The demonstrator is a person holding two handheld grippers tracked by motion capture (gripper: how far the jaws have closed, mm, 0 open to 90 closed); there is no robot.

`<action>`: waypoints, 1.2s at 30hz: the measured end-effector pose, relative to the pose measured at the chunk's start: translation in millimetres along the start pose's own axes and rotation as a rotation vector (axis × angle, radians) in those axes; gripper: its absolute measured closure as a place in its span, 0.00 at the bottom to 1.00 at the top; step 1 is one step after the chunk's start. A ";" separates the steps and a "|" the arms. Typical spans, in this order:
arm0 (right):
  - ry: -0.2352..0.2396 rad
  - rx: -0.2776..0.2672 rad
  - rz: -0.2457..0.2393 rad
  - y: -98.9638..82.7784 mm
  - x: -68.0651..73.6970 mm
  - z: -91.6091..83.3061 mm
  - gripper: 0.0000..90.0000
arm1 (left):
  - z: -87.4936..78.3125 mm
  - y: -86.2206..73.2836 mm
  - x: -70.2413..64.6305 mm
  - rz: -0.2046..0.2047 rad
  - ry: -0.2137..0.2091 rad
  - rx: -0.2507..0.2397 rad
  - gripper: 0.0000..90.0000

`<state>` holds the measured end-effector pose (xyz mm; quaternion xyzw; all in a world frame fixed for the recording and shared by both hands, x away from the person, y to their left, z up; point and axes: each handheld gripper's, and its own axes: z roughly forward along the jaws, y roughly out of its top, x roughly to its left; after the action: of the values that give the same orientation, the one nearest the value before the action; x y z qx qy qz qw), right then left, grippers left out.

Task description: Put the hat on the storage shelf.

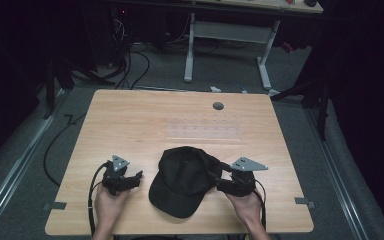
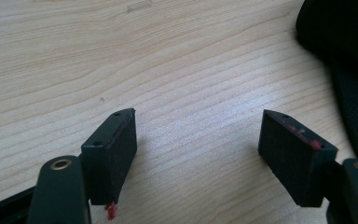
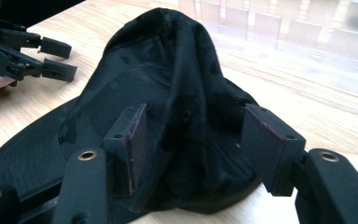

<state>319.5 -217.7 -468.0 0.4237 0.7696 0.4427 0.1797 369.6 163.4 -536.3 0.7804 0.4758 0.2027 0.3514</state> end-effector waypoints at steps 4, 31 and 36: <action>0.005 0.010 -0.006 2.9 1.8 4.7 0.47 | 0.0 0.0 0.0 0.000 0.000 0.000 0.31; 0.015 0.095 0.018 1.5 0.7 37.9 0.66 | 0.0 0.0 -0.1 0.001 0.001 0.000 0.31; 0.024 0.102 0.031 0.9 -1.0 38.7 0.75 | 0.0 0.0 -0.1 0.001 0.001 0.000 0.31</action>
<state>345.7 -197.7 -488.4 0.4390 0.7864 0.4107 0.1417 369.5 163.4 -536.3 0.7807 0.4755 0.2031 0.3510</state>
